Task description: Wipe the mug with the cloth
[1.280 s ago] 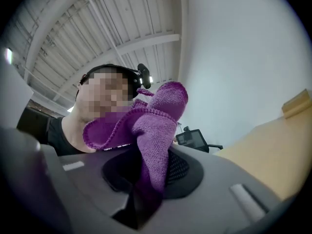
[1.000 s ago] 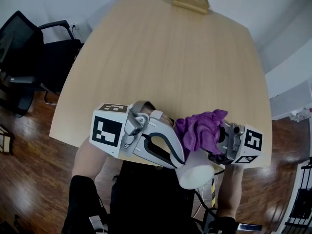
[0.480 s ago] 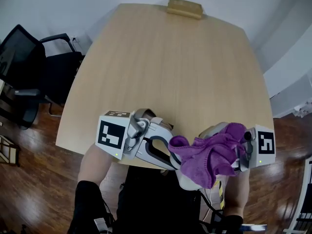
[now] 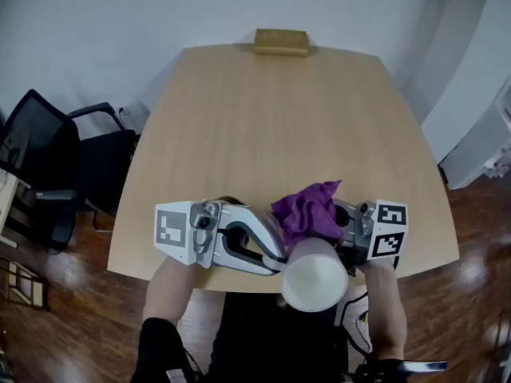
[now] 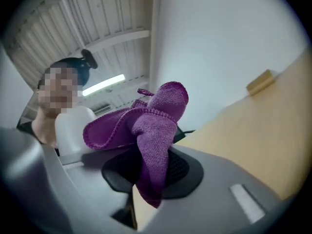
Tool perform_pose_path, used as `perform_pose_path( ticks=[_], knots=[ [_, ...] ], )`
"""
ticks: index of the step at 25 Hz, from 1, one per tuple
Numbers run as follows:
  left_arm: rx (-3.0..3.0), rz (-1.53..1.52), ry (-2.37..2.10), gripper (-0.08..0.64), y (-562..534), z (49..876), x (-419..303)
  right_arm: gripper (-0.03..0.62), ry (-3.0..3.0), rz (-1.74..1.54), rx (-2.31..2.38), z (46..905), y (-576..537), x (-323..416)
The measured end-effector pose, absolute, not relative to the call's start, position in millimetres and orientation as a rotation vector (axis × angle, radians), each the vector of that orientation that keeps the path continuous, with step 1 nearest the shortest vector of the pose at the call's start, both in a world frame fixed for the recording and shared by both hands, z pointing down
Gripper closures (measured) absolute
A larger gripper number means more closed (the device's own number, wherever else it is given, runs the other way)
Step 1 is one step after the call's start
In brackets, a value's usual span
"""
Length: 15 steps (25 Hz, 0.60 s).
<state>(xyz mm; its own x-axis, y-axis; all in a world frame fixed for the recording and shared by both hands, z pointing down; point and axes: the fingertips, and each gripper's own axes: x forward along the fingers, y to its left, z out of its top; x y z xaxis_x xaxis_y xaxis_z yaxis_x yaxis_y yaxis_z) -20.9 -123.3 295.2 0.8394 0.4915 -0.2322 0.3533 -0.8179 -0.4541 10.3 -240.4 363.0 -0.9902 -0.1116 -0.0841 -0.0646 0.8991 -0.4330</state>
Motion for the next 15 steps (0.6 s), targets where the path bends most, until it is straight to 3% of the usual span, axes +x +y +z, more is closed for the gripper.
perform_pose_path(
  ticks=[6, 15],
  knots=[
    [-2.879, 0.988, -0.279, 0.494, -202.3, 252.6, -41.2, 0.509, 2.497, -0.911, -0.52, 382.0, -279.0, 59.9],
    [-3.124, 1.883, -0.043, 0.495, -281.9, 258.8, -68.5, 0.509, 2.372, -0.441, -0.71, 315.4, -259.4, 74.8]
  ],
)
